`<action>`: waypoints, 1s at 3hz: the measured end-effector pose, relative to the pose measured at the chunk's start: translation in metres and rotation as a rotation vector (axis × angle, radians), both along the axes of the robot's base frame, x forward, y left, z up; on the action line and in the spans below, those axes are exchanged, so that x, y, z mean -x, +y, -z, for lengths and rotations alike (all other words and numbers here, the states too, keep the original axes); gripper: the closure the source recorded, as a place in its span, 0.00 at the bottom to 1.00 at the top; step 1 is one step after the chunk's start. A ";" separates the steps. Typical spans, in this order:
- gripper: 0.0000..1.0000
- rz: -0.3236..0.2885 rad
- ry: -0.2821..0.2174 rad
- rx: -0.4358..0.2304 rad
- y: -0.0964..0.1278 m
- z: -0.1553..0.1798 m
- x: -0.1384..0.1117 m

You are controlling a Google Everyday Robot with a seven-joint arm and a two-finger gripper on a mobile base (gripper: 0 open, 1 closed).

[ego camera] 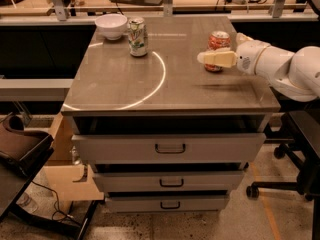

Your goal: Pick coke can

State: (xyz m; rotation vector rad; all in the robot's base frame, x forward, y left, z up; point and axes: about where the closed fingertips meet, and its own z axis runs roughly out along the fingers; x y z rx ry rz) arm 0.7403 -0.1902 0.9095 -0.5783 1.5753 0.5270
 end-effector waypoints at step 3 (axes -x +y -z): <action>0.41 -0.038 -0.009 -0.032 0.030 0.007 -0.025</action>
Offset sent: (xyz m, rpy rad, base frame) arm 0.0373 0.0361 -0.0136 0.0396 -0.0155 0.0343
